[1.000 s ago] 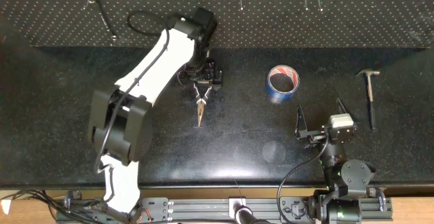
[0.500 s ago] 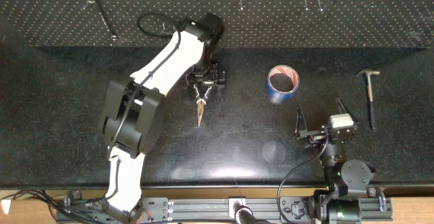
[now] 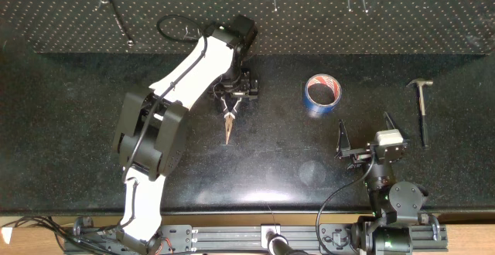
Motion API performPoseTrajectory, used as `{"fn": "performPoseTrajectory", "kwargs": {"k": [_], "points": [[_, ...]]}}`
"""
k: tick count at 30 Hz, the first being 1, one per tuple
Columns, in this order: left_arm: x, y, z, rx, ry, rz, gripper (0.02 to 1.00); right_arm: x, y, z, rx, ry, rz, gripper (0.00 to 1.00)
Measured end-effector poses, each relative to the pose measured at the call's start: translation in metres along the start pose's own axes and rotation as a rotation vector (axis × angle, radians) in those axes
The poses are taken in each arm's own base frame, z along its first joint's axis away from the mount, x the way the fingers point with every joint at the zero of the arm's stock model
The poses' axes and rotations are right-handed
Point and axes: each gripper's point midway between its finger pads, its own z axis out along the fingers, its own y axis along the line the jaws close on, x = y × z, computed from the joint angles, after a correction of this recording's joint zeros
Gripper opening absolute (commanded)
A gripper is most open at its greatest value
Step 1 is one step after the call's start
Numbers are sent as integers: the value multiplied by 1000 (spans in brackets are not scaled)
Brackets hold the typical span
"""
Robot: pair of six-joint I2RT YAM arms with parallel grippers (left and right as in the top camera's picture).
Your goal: Place Tools Onto Pegboard
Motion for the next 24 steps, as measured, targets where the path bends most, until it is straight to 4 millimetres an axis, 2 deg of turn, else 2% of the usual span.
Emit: {"fn": "performPoseTrajectory", "kwargs": {"k": [3,4,6,10,11,12,14,18,20,21,22,23,24], "points": [[0,1,1,-2,-11,-18,993,0,0,0,0,0,0,985],[-1,1,2,3,-21,-28,939,0,0,0,0,0,0,985],[0,2,2,1,-23,-35,538,0,0,0,0,0,0,985],[0,2,2,2,-23,-42,520,0,0,0,0,0,0,985],[0,2,2,2,-23,-42,489,0,0,0,0,0,0,985],[0,2,2,2,-23,-42,301,0,0,0,0,0,0,985],[0,2,2,2,-23,-42,29,0,0,0,0,0,0,982],[0,2,0,7,-32,-41,27,0,0,0,0,0,0,985],[4,5,-9,-2,-56,-41,27,0,0,0,1,1,0,985],[3,9,-40,-26,-154,-44,27,0,0,0,0,-1,0,985],[-3,10,-80,-15,-285,-49,29,0,0,0,0,0,0,985],[-7,14,-143,14,-481,-65,29,0,0,0,0,0,0,985],[-3,28,-223,51,-724,-109,29,0,0,0,0,0,0,985]]}}
